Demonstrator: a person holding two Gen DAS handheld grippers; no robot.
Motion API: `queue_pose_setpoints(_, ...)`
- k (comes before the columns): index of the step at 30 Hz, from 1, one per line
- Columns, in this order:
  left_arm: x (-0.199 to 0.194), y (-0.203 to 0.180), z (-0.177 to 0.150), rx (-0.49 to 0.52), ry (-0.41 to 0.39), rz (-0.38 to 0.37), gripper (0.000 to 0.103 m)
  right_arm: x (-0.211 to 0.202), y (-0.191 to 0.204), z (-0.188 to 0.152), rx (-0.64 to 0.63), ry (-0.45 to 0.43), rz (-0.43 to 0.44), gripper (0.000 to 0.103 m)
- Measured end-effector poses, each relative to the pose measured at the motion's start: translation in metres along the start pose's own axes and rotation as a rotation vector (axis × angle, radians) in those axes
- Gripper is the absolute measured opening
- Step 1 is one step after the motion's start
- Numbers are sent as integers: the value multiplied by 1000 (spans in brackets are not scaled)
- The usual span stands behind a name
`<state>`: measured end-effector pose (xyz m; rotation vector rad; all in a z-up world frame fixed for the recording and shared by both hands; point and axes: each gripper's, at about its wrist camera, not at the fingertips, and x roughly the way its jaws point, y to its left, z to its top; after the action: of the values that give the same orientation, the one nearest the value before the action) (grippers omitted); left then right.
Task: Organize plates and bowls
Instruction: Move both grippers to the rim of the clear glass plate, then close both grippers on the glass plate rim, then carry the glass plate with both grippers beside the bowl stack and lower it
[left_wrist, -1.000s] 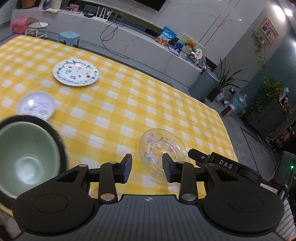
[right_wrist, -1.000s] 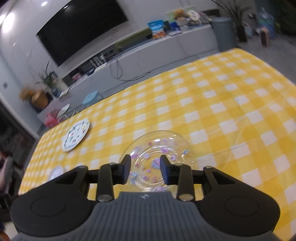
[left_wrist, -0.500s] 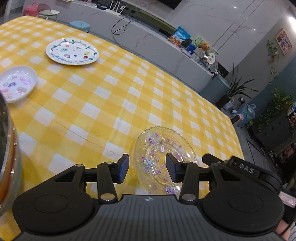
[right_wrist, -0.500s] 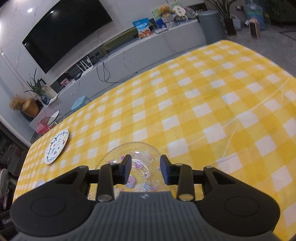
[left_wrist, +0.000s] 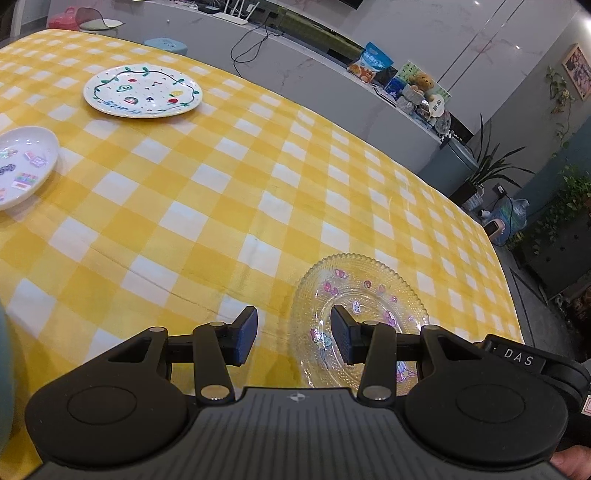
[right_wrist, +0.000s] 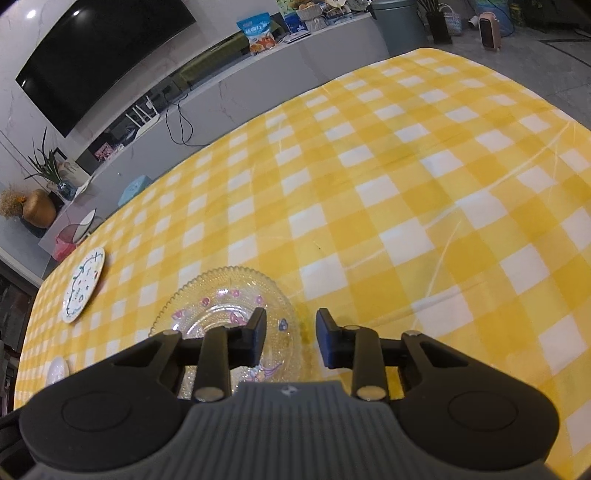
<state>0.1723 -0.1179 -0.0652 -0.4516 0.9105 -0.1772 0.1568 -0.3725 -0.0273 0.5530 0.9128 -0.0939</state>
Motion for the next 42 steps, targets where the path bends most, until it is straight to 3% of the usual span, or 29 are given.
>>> queue_pose_setpoints(8, 6, -2, -1, 24, -16, -1, 48, 5, 1, -5, -8, 19, 11, 18)
queue_pose_setpoints(13, 10, -2, 0, 39, -12, 1, 29, 5, 1, -6, -10, 10, 0, 12)
queue_pose_setpoints(15, 12, -3, 0, 49, -1, -5, 14, 5, -1, -5, 1, 9, 5, 11)
queue_pose_setpoints(31, 1, -7, 3, 64, -8, 6, 10, -4, -2, -7, 17, 21, 41, 7)
queue_pose_setpoints(42, -25, -5, -1, 77, -19, -6, 9, -27, -16, -19, 135, 65, 128, 5)
